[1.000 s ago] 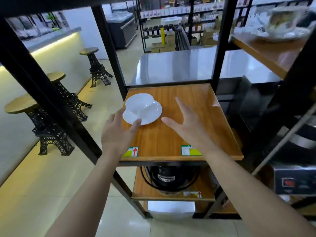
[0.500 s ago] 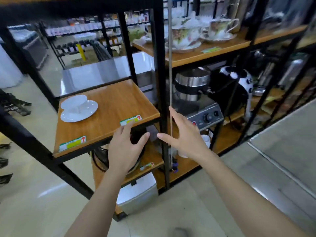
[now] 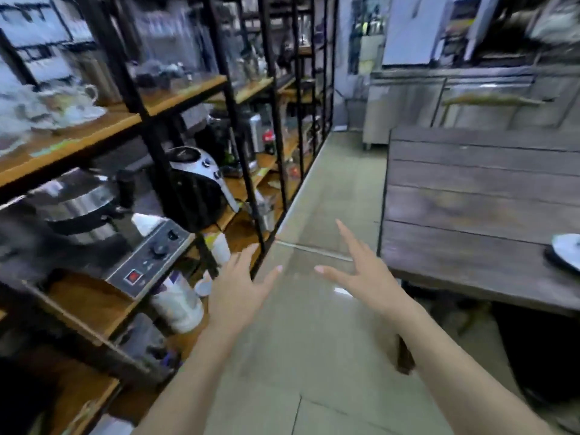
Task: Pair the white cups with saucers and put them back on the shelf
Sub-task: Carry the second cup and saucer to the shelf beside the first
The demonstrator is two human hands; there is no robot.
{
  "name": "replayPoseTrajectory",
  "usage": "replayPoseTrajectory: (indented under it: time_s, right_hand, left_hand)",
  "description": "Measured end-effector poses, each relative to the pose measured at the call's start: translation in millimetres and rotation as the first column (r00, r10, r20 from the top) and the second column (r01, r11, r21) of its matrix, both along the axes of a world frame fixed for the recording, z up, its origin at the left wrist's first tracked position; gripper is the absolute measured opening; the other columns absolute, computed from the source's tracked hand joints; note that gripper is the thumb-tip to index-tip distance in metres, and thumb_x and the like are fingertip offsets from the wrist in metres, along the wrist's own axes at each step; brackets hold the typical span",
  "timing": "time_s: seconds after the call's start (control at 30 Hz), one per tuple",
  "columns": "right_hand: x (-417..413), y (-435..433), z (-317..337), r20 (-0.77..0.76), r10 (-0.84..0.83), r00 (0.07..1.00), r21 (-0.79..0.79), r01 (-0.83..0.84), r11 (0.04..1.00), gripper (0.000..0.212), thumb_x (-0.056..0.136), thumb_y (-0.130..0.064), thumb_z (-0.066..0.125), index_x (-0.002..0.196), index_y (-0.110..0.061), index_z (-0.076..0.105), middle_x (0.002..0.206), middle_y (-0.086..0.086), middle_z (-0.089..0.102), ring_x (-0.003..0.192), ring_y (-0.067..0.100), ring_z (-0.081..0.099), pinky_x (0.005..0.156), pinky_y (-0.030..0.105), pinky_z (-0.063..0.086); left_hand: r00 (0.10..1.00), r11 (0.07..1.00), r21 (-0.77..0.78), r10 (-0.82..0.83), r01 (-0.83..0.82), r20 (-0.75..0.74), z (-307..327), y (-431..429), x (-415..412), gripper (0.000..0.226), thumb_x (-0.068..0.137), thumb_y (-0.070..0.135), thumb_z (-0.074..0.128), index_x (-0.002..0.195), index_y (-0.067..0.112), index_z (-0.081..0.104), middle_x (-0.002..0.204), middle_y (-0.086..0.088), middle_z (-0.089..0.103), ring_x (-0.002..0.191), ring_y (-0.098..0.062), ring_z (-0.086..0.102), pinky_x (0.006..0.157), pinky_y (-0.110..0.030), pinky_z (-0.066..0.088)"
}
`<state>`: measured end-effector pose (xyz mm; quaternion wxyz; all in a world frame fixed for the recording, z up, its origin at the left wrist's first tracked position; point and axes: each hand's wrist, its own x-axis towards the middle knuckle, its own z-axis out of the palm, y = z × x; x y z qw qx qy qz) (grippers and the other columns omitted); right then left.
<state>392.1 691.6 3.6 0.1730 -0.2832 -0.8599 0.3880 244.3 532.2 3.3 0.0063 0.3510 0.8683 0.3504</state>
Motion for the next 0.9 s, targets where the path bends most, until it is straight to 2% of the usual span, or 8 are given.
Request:
replayPoseTrajectory:
  time_s: [0.13, 0.3, 0.43, 0.5, 0.6, 0.73, 0.9]
  right_hand:
    - [83, 88, -2, 0.009, -0.151, 0.989, 0.026, 0.15, 0.988, 0.091, 0.077, -0.062, 0.058, 0.148, -0.04, 0.006, 0.155, -0.003, 0.026, 0.143, 0.018, 0.02, 0.113, 0.045, 0.021]
    - [178, 178, -7, -0.021, -0.363, 0.932, -0.018, 0.363, 0.932, 0.092, 0.071, -0.072, 0.054, 0.145, -0.047, 0.005, 0.157, -0.011, 0.02, 0.142, 0.013, 0.019, 0.114, 0.05, 0.02]
    - [237, 227, -15, -0.036, -0.472, 0.881, -0.08, 0.468, 0.88, 0.096, 0.067, -0.074, 0.056, 0.145, -0.047, 0.007, 0.156, -0.01, 0.022, 0.141, 0.012, 0.021, 0.111, 0.037, 0.023]
    - [260, 250, -19, -0.037, -0.54, 0.841, -0.124, 0.532, 0.838, 0.098, 0.063, -0.075, 0.058, 0.143, -0.05, 0.007, 0.154, -0.011, 0.026, 0.14, 0.009, 0.022, 0.109, 0.034, 0.023]
    - [289, 284, -28, -0.041, -0.631, 0.775, -0.176, 0.616, 0.768, 0.098, 0.062, -0.073, 0.057, 0.144, -0.048, 0.011, 0.15, -0.013, 0.029, 0.139, 0.008, 0.023, 0.109, 0.036, 0.024]
    - [317, 332, -45, -0.048, -0.731, 0.68, -0.284, 0.693, 0.663, 0.092, 0.068, -0.063, 0.064, 0.144, -0.045, 0.015, 0.15, -0.008, 0.03, 0.136, 0.013, 0.03, 0.11, 0.042, 0.031]
    - [343, 393, -68, 0.005, -0.817, 0.577, -0.335, 0.771, 0.542, 0.09, 0.075, -0.052, 0.067, 0.147, -0.035, 0.017, 0.153, -0.003, 0.027, 0.137, 0.015, 0.03, 0.102, 0.031, 0.031]
  left_hand:
    - [0.987, 0.987, -0.024, -0.159, 0.159, 0.024, -8, 121, 59, 0.064, 0.08, 0.049, 0.063, 0.133, 0.016, 0.049, 0.132, -0.012, 0.056, 0.122, -0.028, 0.05, 0.099, -0.039, 0.041]
    - [0.928, 0.932, -0.002, -0.361, 0.363, 0.093, -21, 243, 139, 0.065, 0.08, 0.047, 0.065, 0.135, 0.019, 0.047, 0.135, -0.011, 0.054, 0.125, -0.028, 0.047, 0.099, -0.033, 0.036]
    - [0.879, 0.885, -0.001, -0.463, 0.466, 0.114, -27, 314, 185, 0.067, 0.078, 0.056, 0.059, 0.135, 0.026, 0.045, 0.136, -0.005, 0.052, 0.125, -0.024, 0.046, 0.099, -0.036, 0.037]
    - [0.848, 0.854, -0.015, -0.513, 0.52, 0.134, -30, 347, 203, 0.069, 0.077, 0.063, 0.054, 0.136, 0.03, 0.043, 0.137, -0.002, 0.051, 0.125, -0.022, 0.046, 0.097, -0.038, 0.039]
    - [0.799, 0.809, -0.039, -0.57, 0.587, 0.193, -37, 396, 228, 0.071, 0.078, 0.065, 0.052, 0.139, 0.032, 0.037, 0.146, 0.003, 0.042, 0.132, -0.02, 0.039, 0.104, -0.043, 0.037]
    - [0.753, 0.77, -0.041, -0.61, 0.637, 0.247, -49, 461, 252, 0.069, 0.08, 0.059, 0.056, 0.14, 0.029, 0.038, 0.146, 0.001, 0.042, 0.133, -0.02, 0.036, 0.104, -0.038, 0.032]
    - [0.669, 0.714, -0.056, -0.622, 0.698, 0.407, -64, 543, 276, 0.069, 0.079, 0.06, 0.057, 0.138, 0.028, 0.039, 0.141, -0.003, 0.046, 0.128, -0.022, 0.042, 0.098, -0.038, 0.035]
